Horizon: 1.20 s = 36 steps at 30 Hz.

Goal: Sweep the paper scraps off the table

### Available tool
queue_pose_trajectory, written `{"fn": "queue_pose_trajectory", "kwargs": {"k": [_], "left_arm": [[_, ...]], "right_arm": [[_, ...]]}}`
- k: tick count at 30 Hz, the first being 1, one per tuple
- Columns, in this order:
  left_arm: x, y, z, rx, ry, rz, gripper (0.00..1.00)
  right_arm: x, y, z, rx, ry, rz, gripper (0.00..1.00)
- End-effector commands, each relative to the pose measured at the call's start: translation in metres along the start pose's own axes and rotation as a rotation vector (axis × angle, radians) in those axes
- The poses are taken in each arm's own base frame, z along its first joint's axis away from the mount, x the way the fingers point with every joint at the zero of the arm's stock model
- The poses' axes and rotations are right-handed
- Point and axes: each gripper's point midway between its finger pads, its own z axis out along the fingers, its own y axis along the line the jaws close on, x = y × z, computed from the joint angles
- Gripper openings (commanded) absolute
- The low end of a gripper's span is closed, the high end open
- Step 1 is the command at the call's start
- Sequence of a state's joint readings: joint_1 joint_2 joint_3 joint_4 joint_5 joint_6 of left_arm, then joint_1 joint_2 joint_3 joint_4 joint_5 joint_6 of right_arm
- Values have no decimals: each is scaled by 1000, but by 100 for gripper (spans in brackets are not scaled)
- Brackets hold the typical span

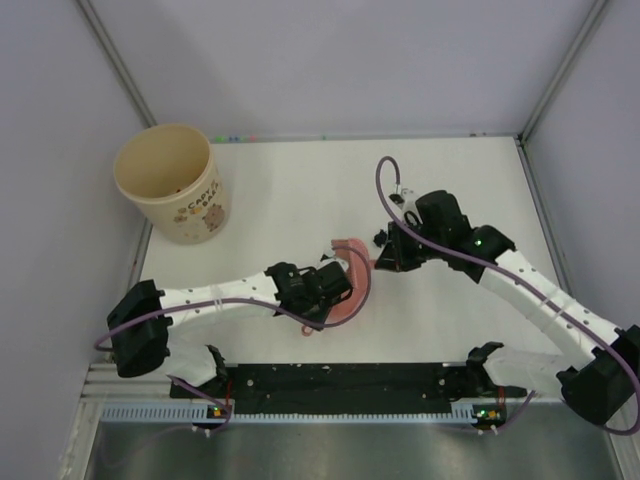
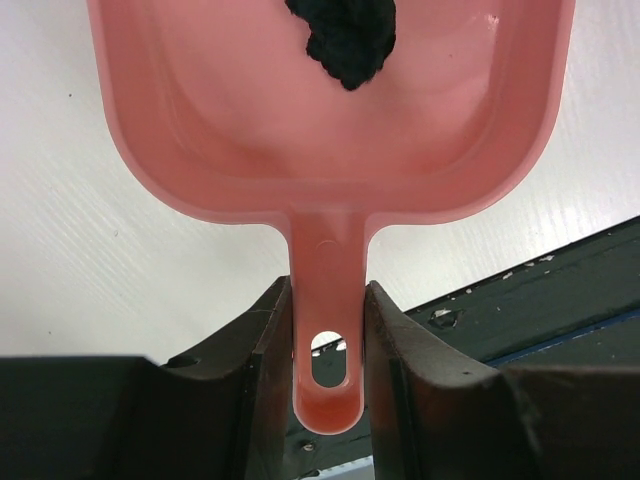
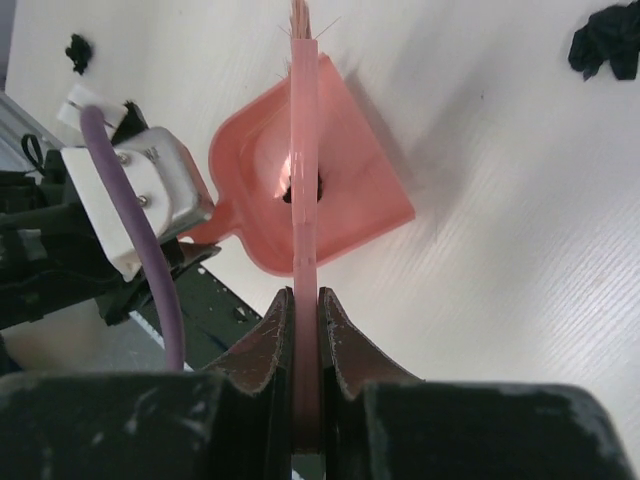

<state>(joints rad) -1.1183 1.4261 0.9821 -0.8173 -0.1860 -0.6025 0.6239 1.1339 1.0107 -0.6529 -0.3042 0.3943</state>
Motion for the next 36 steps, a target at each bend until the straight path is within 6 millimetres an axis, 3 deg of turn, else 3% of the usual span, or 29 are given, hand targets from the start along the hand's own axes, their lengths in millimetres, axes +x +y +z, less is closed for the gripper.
{"fn": "queue_pose_trajectory", "kwargs": {"k": [1,11,19,25,30,36], "left_arm": [[-23,-6,-23,17,-106,-22,0],[-39,-2,-59,19,-175,-62,0],[-48,6,-95,30,-239,-108,0],[-61,21,-124,-25,-299,-138,0],[-84,29,-163,-42,-375,-164,0],[-107,46,-192,-39,-390,-237,0]], "right_arm": [[-41,16,-36,15,-150,-31,0],[-87,-5,-90,244,-377,-3,0],[-85,-28,-125,370,-514,102,0],[-76,-31,-130,379,-516,151,0],[-76,-28,-129,366,-505,173,0],[-79,-23,-128,346,-504,190,0]]}}
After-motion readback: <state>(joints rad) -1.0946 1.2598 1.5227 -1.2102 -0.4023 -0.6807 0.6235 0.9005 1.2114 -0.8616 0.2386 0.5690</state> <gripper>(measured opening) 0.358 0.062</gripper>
